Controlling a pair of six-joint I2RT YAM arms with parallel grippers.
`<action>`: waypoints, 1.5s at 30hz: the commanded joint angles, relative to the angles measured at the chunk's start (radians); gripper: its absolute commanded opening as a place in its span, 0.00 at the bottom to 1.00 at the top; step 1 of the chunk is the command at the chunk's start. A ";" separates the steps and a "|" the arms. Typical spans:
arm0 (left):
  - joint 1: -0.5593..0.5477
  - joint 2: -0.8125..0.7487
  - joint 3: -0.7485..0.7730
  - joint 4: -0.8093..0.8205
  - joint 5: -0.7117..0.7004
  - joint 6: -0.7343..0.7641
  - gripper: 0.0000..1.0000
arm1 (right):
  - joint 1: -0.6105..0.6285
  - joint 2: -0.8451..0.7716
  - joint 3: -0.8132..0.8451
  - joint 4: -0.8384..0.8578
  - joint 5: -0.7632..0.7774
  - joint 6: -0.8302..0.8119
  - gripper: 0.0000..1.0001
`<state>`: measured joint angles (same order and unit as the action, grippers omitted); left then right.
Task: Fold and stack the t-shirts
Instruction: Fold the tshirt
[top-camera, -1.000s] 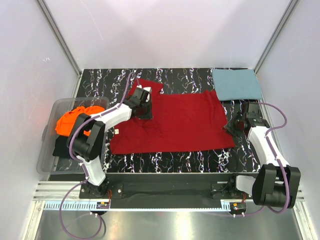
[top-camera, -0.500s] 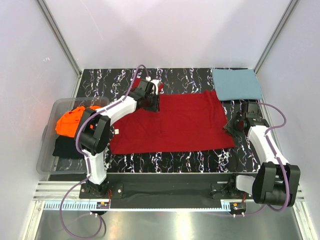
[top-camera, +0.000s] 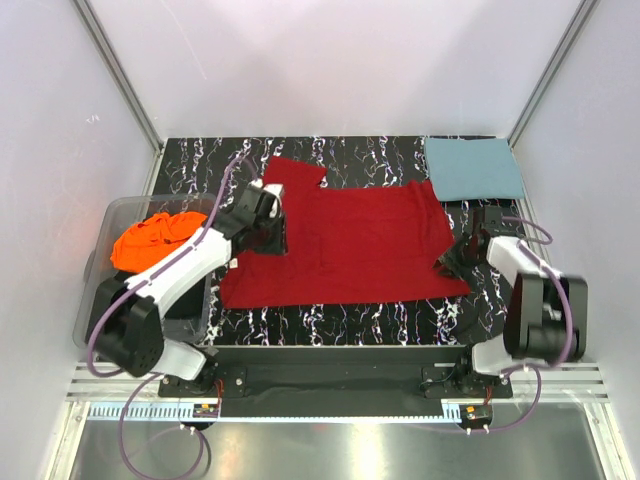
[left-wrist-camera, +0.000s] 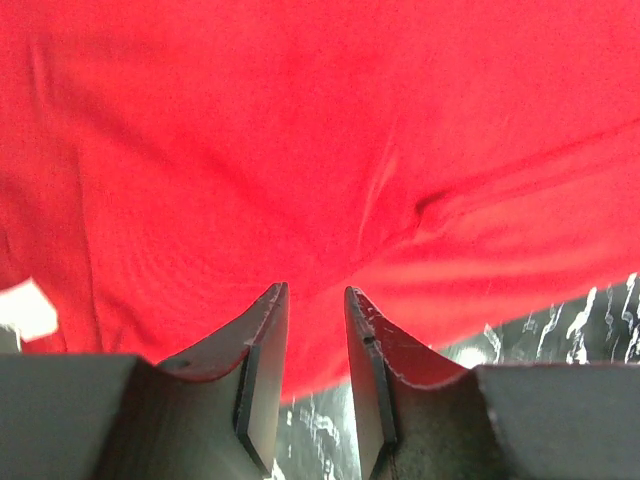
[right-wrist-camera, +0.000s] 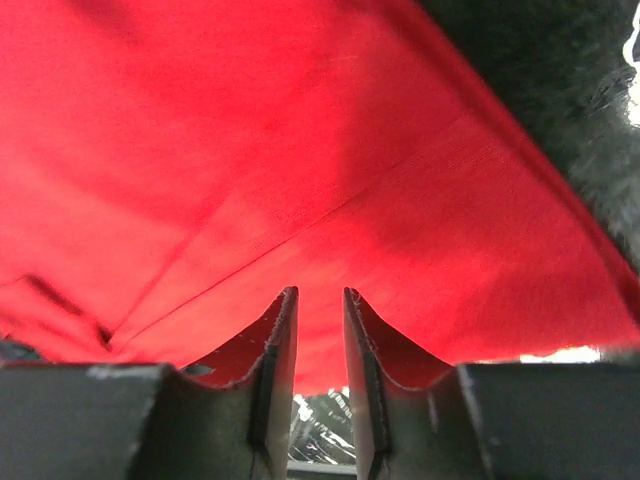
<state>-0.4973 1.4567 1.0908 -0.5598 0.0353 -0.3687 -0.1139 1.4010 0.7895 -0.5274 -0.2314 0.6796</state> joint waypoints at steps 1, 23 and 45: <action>-0.012 -0.090 -0.118 -0.063 -0.032 -0.096 0.35 | -0.012 0.126 -0.012 0.026 -0.037 0.050 0.31; -0.113 -0.088 -0.318 -0.161 -0.445 -0.277 0.34 | -0.157 -0.008 -0.082 -0.102 0.213 0.074 0.33; -0.205 -0.041 -0.144 -0.278 -0.416 -0.277 0.23 | -0.224 -0.214 -0.009 -0.215 0.123 0.041 0.00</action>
<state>-0.7010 1.4734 0.8917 -0.8402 -0.4435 -0.6449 -0.3340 1.2339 0.7311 -0.7246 -0.0746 0.6945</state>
